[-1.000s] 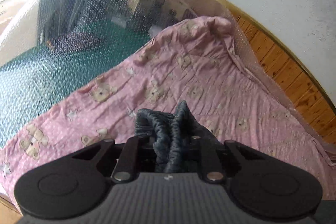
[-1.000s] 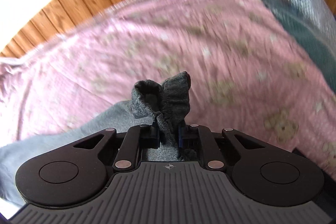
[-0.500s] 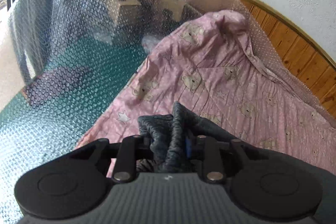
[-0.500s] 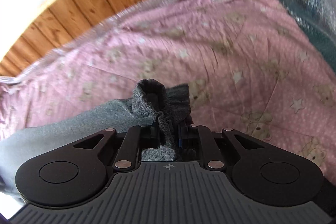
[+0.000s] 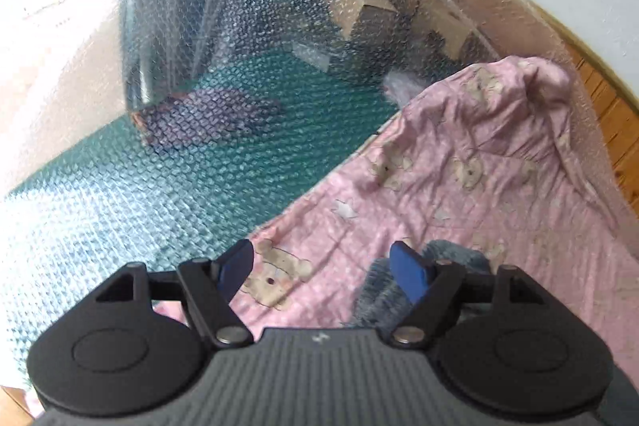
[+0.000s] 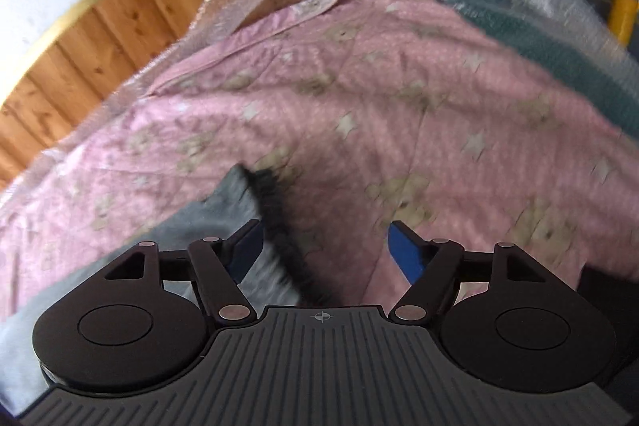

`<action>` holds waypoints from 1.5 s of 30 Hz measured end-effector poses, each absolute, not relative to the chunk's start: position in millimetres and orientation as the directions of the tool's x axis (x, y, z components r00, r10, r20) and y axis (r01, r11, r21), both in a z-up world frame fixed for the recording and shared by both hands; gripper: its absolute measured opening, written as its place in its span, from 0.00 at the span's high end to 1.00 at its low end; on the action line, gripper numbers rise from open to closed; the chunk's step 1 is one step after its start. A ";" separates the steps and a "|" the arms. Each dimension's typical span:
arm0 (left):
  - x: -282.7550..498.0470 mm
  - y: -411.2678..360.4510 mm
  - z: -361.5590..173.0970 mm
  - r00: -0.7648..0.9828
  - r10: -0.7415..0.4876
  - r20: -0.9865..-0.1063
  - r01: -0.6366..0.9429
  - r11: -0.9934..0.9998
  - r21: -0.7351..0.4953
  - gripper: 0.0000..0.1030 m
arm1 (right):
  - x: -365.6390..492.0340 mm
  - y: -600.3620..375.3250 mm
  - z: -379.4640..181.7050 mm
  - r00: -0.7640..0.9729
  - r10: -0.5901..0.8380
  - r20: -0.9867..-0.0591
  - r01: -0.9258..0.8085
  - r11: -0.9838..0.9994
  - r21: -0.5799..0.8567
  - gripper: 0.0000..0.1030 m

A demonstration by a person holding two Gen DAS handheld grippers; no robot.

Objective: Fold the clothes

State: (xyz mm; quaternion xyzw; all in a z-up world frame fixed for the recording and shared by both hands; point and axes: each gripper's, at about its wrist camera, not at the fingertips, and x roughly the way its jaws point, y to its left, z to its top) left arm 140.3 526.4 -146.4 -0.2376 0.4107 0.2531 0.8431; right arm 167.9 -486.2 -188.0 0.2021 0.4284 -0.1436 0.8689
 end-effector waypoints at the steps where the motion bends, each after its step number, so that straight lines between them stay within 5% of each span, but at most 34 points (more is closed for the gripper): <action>1: 135.9 520.6 -146.1 0.552 0.202 -0.809 -0.612 0.757 -0.228 0.26 | 165.5 -483.3 -189.9 0.592 -0.076 -0.802 0.422 0.877 0.229 0.32; 5: 119.0 482.7 -157.7 0.574 0.102 -0.812 -0.579 0.753 -0.314 0.26 | 156.1 -471.4 -197.2 0.593 -0.072 -0.802 0.418 0.879 0.230 0.51; 12: 82.5 425.2 -193.8 0.576 -0.042 -0.817 -0.580 0.682 -0.445 0.26 | 139.7 -450.6 -210.2 0.596 -0.066 -0.800 0.410 0.882 0.233 0.54; 15: 79.4 411.1 -208.5 0.577 -0.072 -0.814 -0.597 0.642 -0.480 0.26 | 136.2 -447.0 -211.5 0.620 -0.012 -0.784 0.394 0.870 0.298 0.48; 23: 105.8 392.3 -227.3 0.602 -0.052 -0.797 -0.606 0.619 -0.499 0.28 | 143.5 -447.4 -241.1 0.527 -0.006 -0.850 0.396 0.887 0.239 0.54; 25: 107.6 393.8 -226.8 0.602 -0.053 -0.797 -0.608 0.616 -0.500 0.29 | 141.8 -449.4 -235.8 0.515 -0.044 -0.856 0.407 0.892 0.199 0.64; 30: 101.4 405.8 -228.5 0.617 -0.084 -0.782 -0.583 0.618 -0.527 0.29 | 122.4 -424.7 -186.8 0.615 -0.115 -0.780 0.411 0.891 0.192 0.56; 33: 97.5 414.4 -226.5 0.663 -0.096 -0.742 -0.551 0.608 -0.571 0.30 | 109.5 -383.0 -177.2 0.668 0.060 -0.742 0.327 0.872 0.365 0.50; 38: 105.2 412.9 -222.9 0.686 -0.144 -0.713 -0.477 0.652 -0.590 0.38 | 95.7 -299.2 -239.6 0.574 0.520 -0.632 0.313 0.574 0.757 0.49; 45: 109.3 408.0 -226.4 0.676 -0.181 -0.714 -0.436 0.683 -0.586 0.38 | 80.2 -251.7 -287.9 0.622 0.485 -0.615 0.397 0.481 0.782 0.50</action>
